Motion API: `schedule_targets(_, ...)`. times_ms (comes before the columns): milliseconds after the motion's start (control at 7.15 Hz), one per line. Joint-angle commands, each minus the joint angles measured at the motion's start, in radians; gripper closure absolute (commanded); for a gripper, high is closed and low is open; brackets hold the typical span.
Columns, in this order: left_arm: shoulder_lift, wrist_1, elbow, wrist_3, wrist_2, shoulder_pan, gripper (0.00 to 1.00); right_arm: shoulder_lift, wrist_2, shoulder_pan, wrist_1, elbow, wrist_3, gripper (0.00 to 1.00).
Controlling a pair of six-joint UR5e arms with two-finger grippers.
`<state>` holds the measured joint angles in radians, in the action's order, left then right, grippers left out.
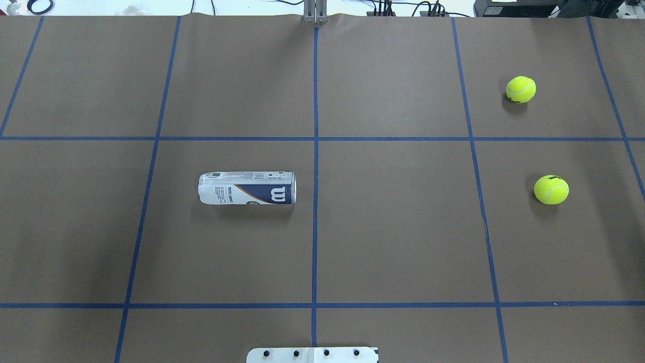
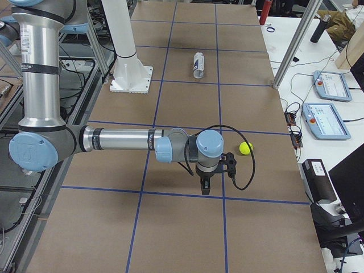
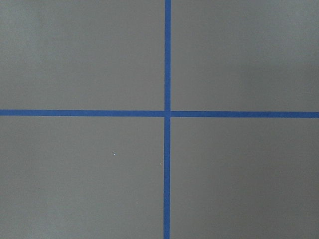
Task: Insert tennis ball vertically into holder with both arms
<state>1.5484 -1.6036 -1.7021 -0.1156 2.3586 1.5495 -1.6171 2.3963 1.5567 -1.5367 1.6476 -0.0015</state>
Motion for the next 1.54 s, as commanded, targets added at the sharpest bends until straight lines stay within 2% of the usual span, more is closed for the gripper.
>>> schedule_targets(0,-0.008,-0.012,-0.049,-0.004,0.01,0.009,0.0,-0.004,0.001,0.009,0.001,0.003,0.0,0.0)
schedule_targets(420,-0.016,-0.006,-0.221,-0.053,0.002,0.012,0.0,-0.017,0.007,0.011,-0.002,0.05,0.0,0.01)
schedule_targets(560,0.033,0.004,-0.275,-0.053,0.002,0.001,0.0,-0.017,0.007,0.011,-0.002,0.05,0.0,0.01)
schedule_targets(699,0.076,0.007,-0.272,-0.059,-0.001,-0.029,0.0,-0.021,0.007,0.011,-0.002,0.05,0.0,0.01)
schedule_targets(979,0.236,0.007,-0.249,-0.053,0.005,-0.144,0.0,-0.033,0.039,0.011,-0.002,0.06,0.0,0.01)
schedule_targets(1119,0.269,-0.002,-0.266,-0.042,-0.002,-0.217,0.01,-0.043,0.053,0.011,-0.002,0.063,0.0,0.01)
schedule_targets(1259,0.356,-0.001,-0.254,0.027,-0.005,-0.32,0.01,-0.046,0.063,0.013,-0.002,0.061,0.0,0.01)
schedule_targets(1399,0.459,0.005,-0.242,0.069,-0.053,-0.391,0.0,-0.052,0.064,0.013,-0.002,0.063,0.0,0.01)
